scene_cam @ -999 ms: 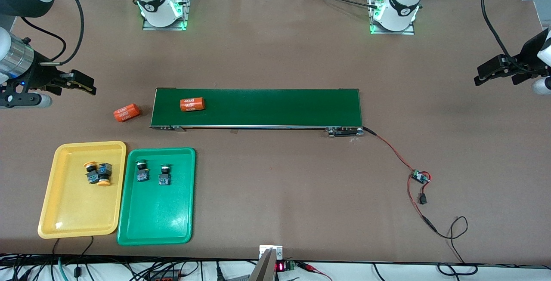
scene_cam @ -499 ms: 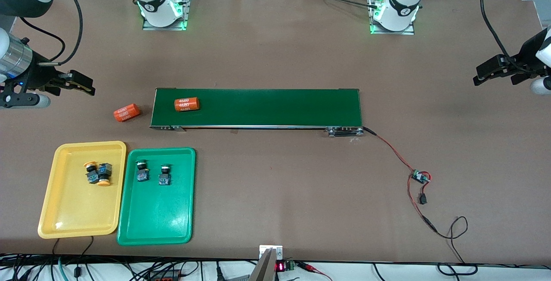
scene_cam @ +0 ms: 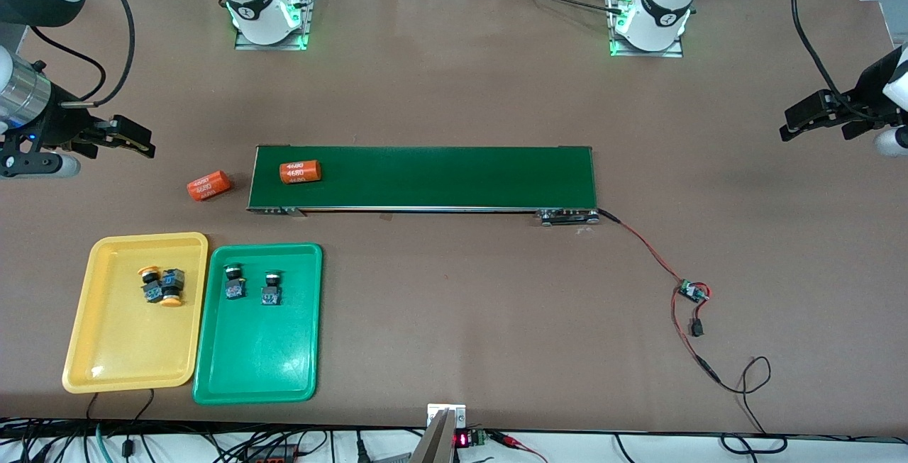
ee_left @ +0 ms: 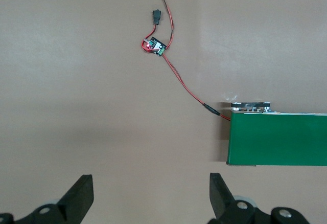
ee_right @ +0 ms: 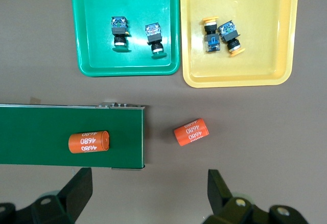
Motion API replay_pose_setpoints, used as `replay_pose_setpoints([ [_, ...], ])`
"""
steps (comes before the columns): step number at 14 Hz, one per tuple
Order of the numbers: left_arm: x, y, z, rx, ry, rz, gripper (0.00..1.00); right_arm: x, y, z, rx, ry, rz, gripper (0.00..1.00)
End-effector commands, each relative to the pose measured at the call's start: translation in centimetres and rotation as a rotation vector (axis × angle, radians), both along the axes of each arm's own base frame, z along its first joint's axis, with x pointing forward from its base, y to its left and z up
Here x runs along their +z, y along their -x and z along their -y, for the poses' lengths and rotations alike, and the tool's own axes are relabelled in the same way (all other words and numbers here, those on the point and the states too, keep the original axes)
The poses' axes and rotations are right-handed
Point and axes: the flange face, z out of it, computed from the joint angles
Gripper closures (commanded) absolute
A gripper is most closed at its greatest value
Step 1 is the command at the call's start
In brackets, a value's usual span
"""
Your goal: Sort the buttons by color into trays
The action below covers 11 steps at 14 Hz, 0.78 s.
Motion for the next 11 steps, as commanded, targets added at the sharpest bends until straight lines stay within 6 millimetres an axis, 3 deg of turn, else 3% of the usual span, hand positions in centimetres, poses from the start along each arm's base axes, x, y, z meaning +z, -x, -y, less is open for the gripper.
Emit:
replay_pose_setpoints([
  [1, 0.6, 0.6, 0.1, -0.013, -0.025, 0.009, 0.00, 1.7, -0.1, -0.3, 0.023, 0.003, 0.023, 0.00],
  [11, 0.6, 0.6, 0.2, -0.014, -0.025, 0.009, 0.00, 3.6, 1.0, -2.2, 0.049, 0.003, 0.029, 0.00],
])
